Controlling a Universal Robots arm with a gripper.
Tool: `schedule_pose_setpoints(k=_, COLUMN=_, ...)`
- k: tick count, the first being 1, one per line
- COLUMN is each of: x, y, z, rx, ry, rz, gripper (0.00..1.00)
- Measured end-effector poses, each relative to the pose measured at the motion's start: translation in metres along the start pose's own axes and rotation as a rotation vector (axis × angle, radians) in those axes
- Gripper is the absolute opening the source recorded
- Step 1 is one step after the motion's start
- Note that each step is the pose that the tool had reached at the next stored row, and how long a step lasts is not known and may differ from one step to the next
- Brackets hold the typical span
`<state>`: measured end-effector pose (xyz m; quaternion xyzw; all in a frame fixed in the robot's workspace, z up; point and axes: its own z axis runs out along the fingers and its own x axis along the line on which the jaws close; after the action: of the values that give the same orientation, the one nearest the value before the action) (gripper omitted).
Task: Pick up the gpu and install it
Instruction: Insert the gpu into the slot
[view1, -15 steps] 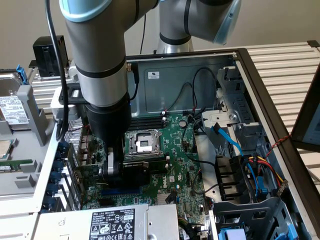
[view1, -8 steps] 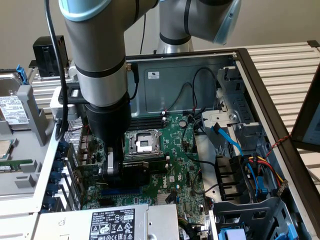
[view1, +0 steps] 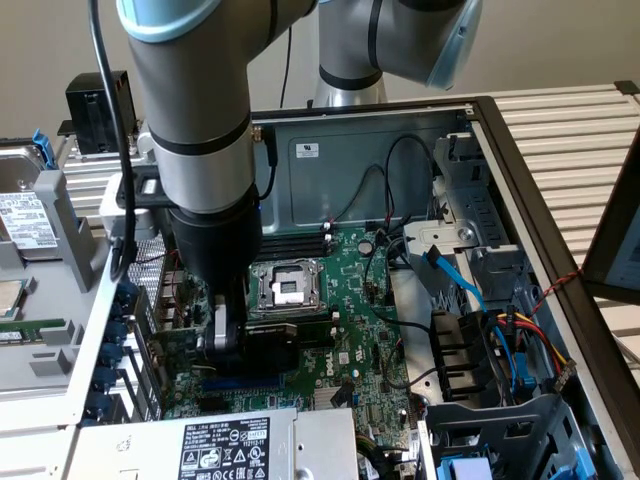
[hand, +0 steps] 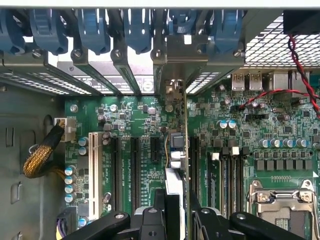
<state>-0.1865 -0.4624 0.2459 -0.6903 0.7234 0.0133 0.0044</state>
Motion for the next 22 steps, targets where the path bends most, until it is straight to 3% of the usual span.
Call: schedule_pose_setpoints(k=22, x=-0.0016, y=0.0017, z=0.0022, rx=0.0006, ry=0.0058, rz=0.010, gripper=0.28)
